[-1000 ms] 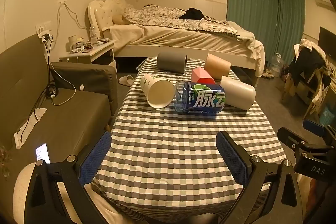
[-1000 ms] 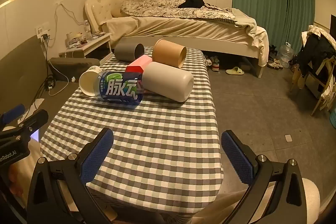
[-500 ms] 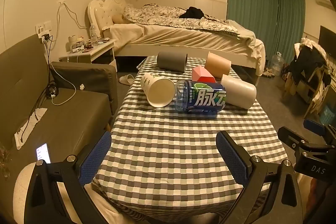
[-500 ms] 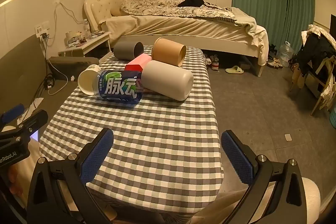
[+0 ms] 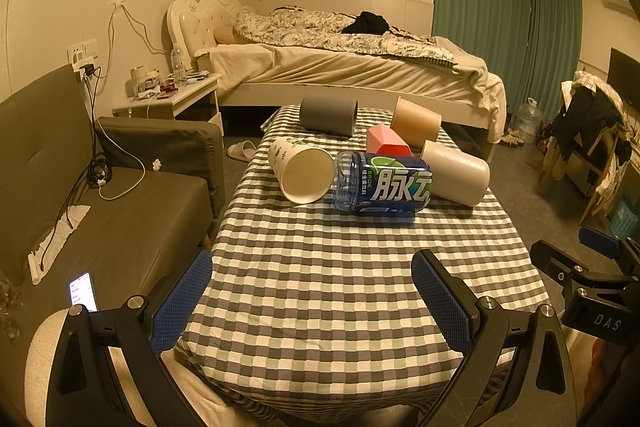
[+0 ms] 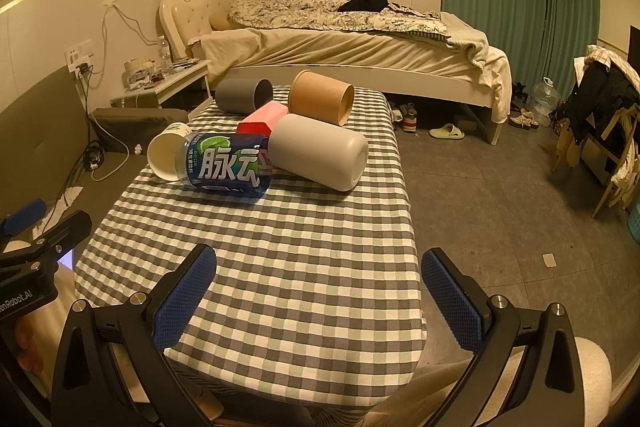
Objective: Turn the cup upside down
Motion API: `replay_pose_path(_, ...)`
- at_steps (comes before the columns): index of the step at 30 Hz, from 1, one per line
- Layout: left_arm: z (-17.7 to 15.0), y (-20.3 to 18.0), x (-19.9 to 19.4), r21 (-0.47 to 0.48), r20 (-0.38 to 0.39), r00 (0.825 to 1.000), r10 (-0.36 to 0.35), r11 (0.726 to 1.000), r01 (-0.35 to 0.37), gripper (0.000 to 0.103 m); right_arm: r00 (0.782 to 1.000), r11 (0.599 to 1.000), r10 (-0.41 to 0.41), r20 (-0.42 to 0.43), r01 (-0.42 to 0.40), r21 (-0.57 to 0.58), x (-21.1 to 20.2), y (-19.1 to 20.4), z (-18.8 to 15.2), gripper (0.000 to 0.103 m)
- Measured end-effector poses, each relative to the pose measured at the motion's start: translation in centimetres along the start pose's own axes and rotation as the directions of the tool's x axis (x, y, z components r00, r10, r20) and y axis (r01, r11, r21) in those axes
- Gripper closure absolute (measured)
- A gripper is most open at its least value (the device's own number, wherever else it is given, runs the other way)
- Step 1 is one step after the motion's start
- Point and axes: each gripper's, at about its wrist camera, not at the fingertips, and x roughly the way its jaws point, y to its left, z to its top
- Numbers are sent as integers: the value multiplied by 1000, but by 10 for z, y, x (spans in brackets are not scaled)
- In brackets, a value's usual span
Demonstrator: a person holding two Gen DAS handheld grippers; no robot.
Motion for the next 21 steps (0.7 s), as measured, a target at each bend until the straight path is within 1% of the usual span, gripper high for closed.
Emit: replay_pose_path(21, 0, 0, 0, 2, -3, 1000, 2, 1000, -2, 0, 1000, 1000, 1, -4, -1, 2, 2, -1, 0, 0)
